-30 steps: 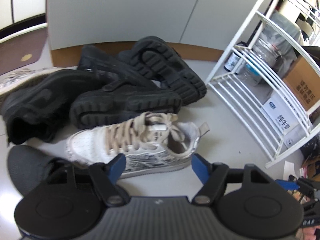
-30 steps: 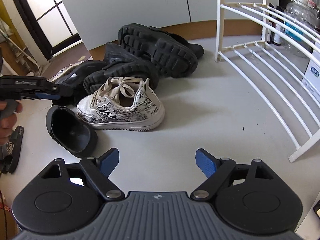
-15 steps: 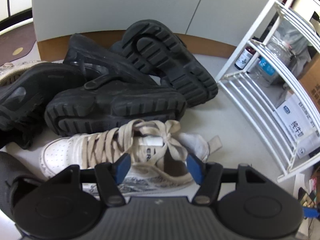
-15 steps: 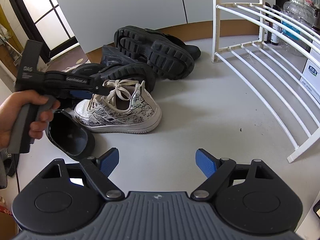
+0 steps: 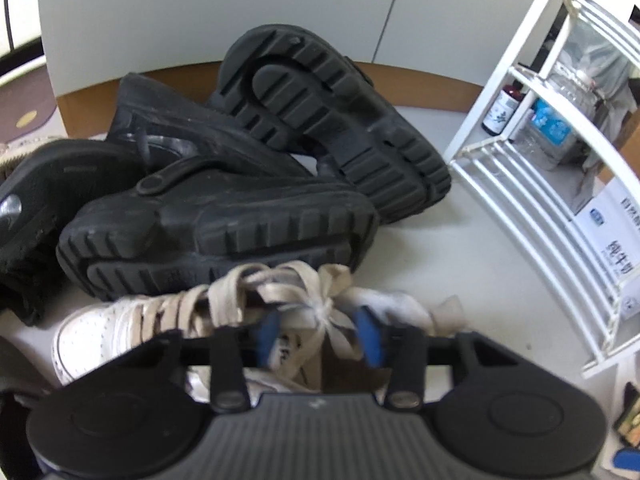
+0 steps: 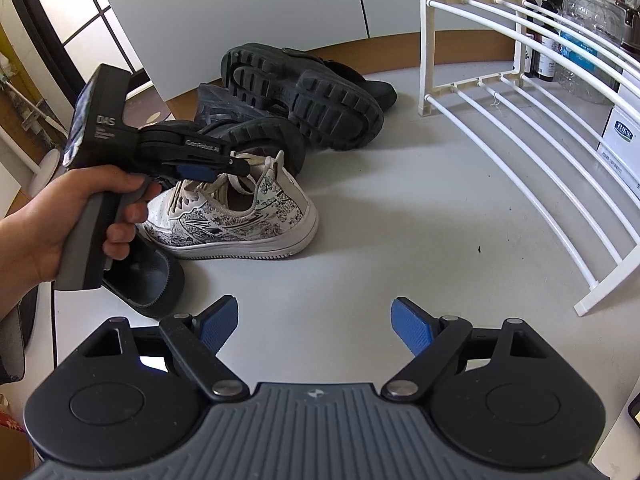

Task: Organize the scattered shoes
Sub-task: 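Close the left gripper on the white sneaker's laces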

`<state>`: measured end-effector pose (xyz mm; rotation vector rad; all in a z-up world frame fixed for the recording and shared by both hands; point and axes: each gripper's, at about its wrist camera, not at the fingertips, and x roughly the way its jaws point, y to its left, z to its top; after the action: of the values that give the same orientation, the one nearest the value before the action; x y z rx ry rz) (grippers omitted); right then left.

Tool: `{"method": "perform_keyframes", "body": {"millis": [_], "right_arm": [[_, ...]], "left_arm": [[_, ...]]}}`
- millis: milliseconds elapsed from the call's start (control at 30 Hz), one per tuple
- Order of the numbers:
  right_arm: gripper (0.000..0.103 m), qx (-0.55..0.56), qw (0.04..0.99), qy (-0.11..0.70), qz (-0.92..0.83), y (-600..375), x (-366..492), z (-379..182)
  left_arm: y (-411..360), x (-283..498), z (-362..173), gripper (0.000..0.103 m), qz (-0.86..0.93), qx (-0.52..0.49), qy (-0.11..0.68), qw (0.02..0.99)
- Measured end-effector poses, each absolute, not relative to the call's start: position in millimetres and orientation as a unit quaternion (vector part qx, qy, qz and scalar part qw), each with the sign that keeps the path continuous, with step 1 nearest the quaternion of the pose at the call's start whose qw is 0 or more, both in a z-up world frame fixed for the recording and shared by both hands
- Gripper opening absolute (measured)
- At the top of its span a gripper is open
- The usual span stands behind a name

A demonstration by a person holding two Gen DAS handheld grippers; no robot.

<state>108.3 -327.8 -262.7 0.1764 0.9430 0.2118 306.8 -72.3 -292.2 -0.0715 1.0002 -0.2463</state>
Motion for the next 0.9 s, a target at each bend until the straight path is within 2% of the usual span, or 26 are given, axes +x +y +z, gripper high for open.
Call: {"method": "perform_keyframes", "body": {"millis": [133,233,433,900], "right_arm": [[0.088,0.083,0.881,0.454,0.103,-327,108,-263],[0.088,0.083,0.881,0.454,0.104,-328,107,-264],[0.088,0.084,0.881,0.454,0.1,-331,106,-264],[0.088,0.083,0.88,0.457,0.1,-328,108,-266]], "left_arm": [[-69,309,-290,0.011,-0.129,-0.046,0.485,0.864],[-61,307,-284,0.011,-0.158,-0.089,0.497,0.848],[-58,303,-286,0.011,-0.164,-0.103,0.516,0.834],[-55,290,-277,0.009,-0.246,-0.12,0.491,0.827]]}}
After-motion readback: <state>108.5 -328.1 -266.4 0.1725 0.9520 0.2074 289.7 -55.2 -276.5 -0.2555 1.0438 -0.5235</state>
